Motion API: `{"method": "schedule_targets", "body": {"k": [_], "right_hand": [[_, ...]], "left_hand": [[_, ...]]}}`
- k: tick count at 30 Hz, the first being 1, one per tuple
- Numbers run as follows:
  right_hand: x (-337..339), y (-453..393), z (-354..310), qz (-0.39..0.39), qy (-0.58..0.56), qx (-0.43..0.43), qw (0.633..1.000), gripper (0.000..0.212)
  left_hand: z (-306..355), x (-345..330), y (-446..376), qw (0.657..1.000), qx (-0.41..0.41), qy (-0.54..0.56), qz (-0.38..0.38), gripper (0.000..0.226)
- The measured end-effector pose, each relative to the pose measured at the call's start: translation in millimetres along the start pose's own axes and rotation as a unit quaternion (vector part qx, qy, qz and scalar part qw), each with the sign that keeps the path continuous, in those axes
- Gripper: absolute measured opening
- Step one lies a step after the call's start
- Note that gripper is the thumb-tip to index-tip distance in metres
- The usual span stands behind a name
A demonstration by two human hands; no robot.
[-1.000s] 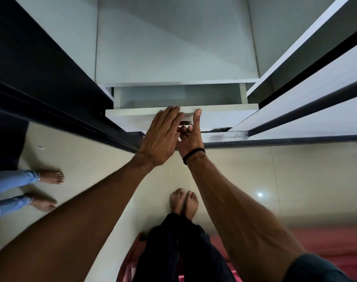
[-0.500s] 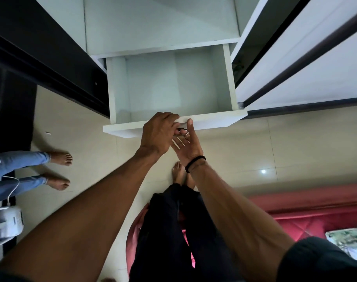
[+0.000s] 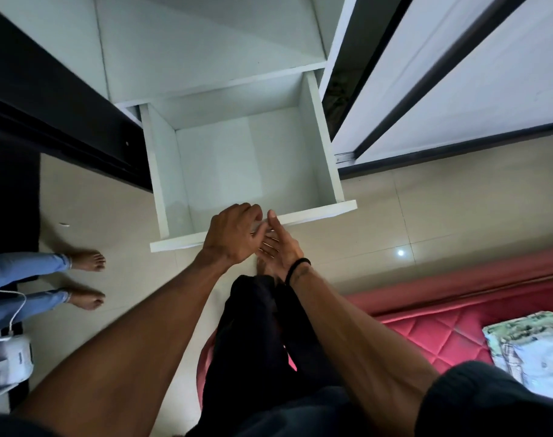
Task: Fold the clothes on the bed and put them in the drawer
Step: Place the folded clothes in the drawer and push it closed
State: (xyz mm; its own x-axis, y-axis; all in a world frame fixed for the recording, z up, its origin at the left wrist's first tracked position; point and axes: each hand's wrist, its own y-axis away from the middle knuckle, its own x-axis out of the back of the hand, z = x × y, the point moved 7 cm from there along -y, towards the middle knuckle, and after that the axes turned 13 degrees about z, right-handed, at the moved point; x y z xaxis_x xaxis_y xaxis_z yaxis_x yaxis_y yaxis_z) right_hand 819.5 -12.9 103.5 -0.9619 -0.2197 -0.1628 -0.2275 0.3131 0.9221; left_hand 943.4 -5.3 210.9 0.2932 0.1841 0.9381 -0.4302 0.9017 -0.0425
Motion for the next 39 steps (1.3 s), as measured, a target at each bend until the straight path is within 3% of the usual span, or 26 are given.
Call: {"method": "schedule_targets", "body": {"k": [5, 11, 16, 20, 25, 27, 29, 32, 35, 39], "right_hand": [[28.0, 1.9, -30.6, 0.051, 0.067, -0.006, 0.996, 0.097], [116.4, 20.0, -88.9, 0.171, -0.005, 0.082, 0.982, 0.062], [244.7, 59.2, -116.6, 0.273, -0.129, 0.132, 0.944, 0.041], [339.8, 70.8, -112.8, 0.322, -0.172, 0.141, 0.92, 0.045], [494.7, 96.7, -70.0, 0.426, -0.237, 0.144, 0.861, 0.056], [561.8, 105.6, -41.6, 0.483, -0.242, 0.137, 0.83, 0.073], [630.0, 112.3, -11.2, 0.541, -0.234, 0.119, 0.799, 0.069], [722.1, 121.5, 29.4, 0.619, -0.22, 0.083, 0.749, 0.058], [804.6, 114.2, 61.4, 0.696, -0.194, 0.073, 0.688, 0.062], [887.3, 82.0, 91.1, 0.693, -0.142, 0.04, 0.706, 0.067]], "left_hand": [[28.9, -7.3, -34.5, 0.998, -0.057, 0.016, -0.028, 0.017], [119.5, -39.3, -82.9, 0.98, -0.19, 0.046, -0.036, 0.017], [264.4, -84.7, -78.4, 0.928, -0.34, 0.109, -0.106, 0.018], [351.9, -132.6, -67.8, 0.902, -0.396, 0.123, -0.117, 0.025], [488.2, -212.5, -18.0, 0.861, -0.455, 0.152, -0.171, 0.028], [536.9, -251.3, 9.5, 0.852, -0.45, 0.158, -0.215, 0.036], [585.0, -292.4, 36.2, 0.857, -0.405, 0.149, -0.283, 0.052], [644.5, -357.4, 71.9, 0.866, -0.268, 0.129, -0.401, 0.09], [681.2, -429.0, 106.9, 0.851, -0.144, 0.106, -0.494, 0.116], [709.0, -505.1, 136.4, 0.827, -0.032, 0.102, -0.552, 0.141]]}}
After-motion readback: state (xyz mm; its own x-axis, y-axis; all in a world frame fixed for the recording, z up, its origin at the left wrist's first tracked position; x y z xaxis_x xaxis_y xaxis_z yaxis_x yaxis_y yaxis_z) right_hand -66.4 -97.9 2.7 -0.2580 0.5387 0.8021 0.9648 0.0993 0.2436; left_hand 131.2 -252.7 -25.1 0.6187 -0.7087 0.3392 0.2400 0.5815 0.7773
